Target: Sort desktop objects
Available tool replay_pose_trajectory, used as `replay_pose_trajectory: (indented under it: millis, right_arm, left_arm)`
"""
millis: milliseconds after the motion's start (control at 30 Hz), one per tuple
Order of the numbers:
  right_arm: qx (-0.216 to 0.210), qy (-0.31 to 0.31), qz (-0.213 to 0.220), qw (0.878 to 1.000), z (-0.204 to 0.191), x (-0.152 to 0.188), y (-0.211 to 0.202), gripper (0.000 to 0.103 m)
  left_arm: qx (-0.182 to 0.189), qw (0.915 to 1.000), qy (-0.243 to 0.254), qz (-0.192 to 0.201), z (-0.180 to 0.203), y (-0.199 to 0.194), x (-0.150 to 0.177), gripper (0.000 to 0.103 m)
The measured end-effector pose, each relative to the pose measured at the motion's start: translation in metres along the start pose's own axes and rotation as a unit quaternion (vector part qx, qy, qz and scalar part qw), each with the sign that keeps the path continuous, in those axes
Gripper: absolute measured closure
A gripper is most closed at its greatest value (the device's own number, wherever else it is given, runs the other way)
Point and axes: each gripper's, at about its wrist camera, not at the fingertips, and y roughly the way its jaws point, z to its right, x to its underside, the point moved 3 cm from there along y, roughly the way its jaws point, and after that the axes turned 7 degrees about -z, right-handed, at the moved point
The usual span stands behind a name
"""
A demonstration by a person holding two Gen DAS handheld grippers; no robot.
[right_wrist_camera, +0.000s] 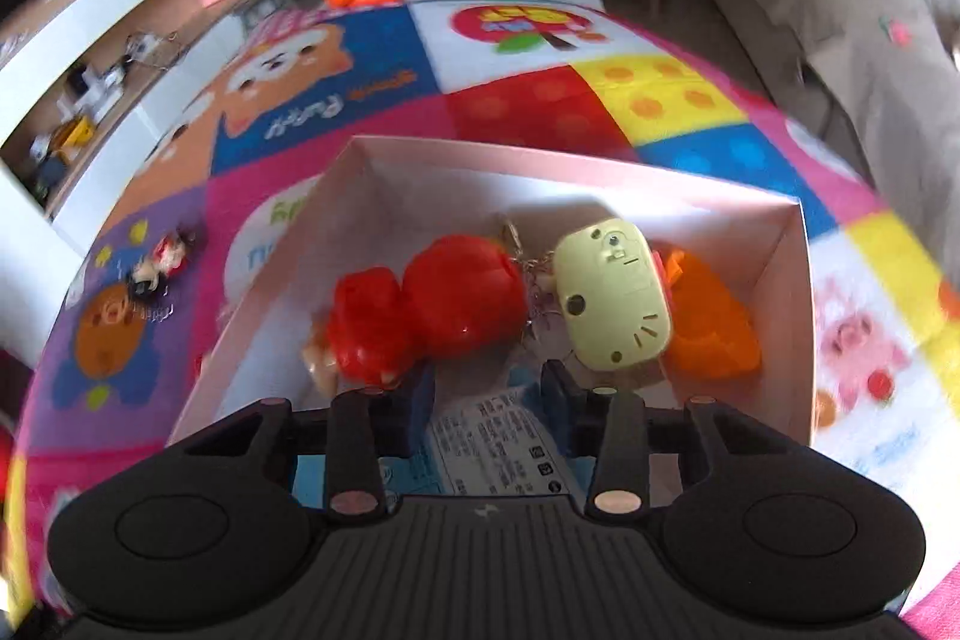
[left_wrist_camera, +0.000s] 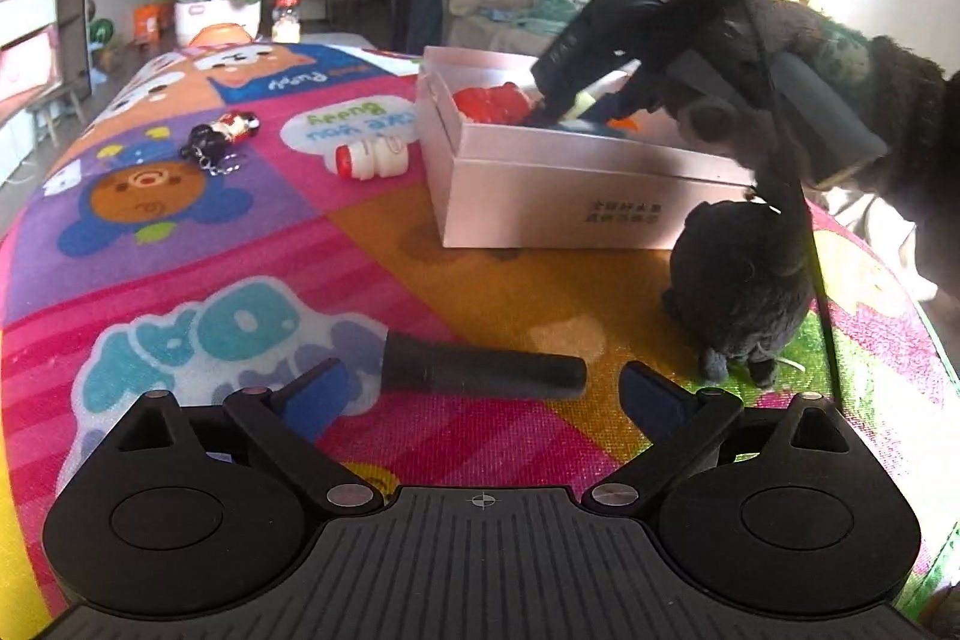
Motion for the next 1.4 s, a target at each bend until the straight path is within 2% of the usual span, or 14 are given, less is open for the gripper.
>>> replay_pose_trajectory:
  millis: [67, 167, 267, 367, 467, 533, 667, 833, 900, 933, 1133, 1167, 1267, 1400]
  right_arm:
    - [0.016, -0.016, -0.002, 1.000, -0.002, 0.009, -0.010, 0.064]
    - [0.042, -0.016, 0.048, 0.998, 0.004, 0.023, -0.041, 0.059]
    - [0.055, -0.026, 0.112, 0.992, 0.006, 0.049, -0.084, 0.036]
    - [0.012, -0.018, 0.138, 0.990, 0.002, 0.085, -0.123, 0.012]
    - [-0.005, -0.015, 0.151, 0.988, -0.007, 0.117, -0.146, 0.003]
    - [-0.007, 0.016, 0.163, 0.986, -0.008, 0.135, -0.151, 0.000]
    - [-0.020, 0.037, 0.153, 0.987, -0.021, 0.166, -0.136, 0.000]
    - [0.014, 0.054, 0.129, 0.990, -0.025, 0.181, -0.091, 0.001]
    - [0.012, 0.053, 0.109, 0.993, -0.023, 0.183, -0.080, 0.026]
    - [0.002, 0.048, 0.099, 0.994, -0.022, 0.184, -0.077, 0.026]
    - [0.005, 0.014, 0.130, 0.991, -0.023, 0.202, -0.100, 0.028]
    - [0.001, 0.010, 0.131, 0.991, -0.022, 0.204, -0.104, 0.028]
    - [-0.005, 0.002, 0.132, 0.991, -0.019, 0.212, -0.115, 0.028]
    - [-0.019, -0.003, 0.156, 0.987, -0.011, 0.219, -0.140, 0.028]
  left_arm:
    - [0.002, 1.0000, -0.001, 0.000, 0.000, 0.000, 0.000, 0.003]
    - [0.004, 1.0000, -0.002, 0.002, -0.001, 0.000, 0.000, 0.003]
    - [0.002, 1.0000, -0.002, 0.000, 0.000, 0.000, 0.000, 0.003]
    - [-0.001, 1.0000, 0.001, 0.000, 0.001, 0.000, 0.000, 0.003]
    - [-0.009, 0.9999, 0.007, -0.002, 0.003, 0.001, -0.001, 0.003]
    - [-0.019, 0.9997, 0.014, -0.002, 0.006, 0.001, 0.000, 0.003]
    - [-0.035, 0.9990, 0.029, -0.001, 0.010, 0.001, 0.000, 0.003]
    - [-0.052, 0.9978, 0.040, -0.008, 0.013, 0.004, 0.000, 0.003]
    - [-0.059, 0.9972, 0.042, -0.014, 0.014, 0.006, 0.000, 0.003]
    - [-0.065, 0.9967, 0.044, -0.017, 0.015, 0.007, -0.001, 0.003]
    - [-0.077, 0.9952, 0.056, -0.021, 0.021, 0.011, -0.005, 0.004]
    - [-0.077, 0.9952, 0.056, -0.020, 0.022, 0.012, -0.006, 0.006]
    - [-0.076, 0.9955, 0.053, -0.018, 0.025, 0.013, -0.008, 0.022]
    - [-0.076, 0.9951, 0.064, -0.001, 0.031, 0.002, -0.012, 0.024]
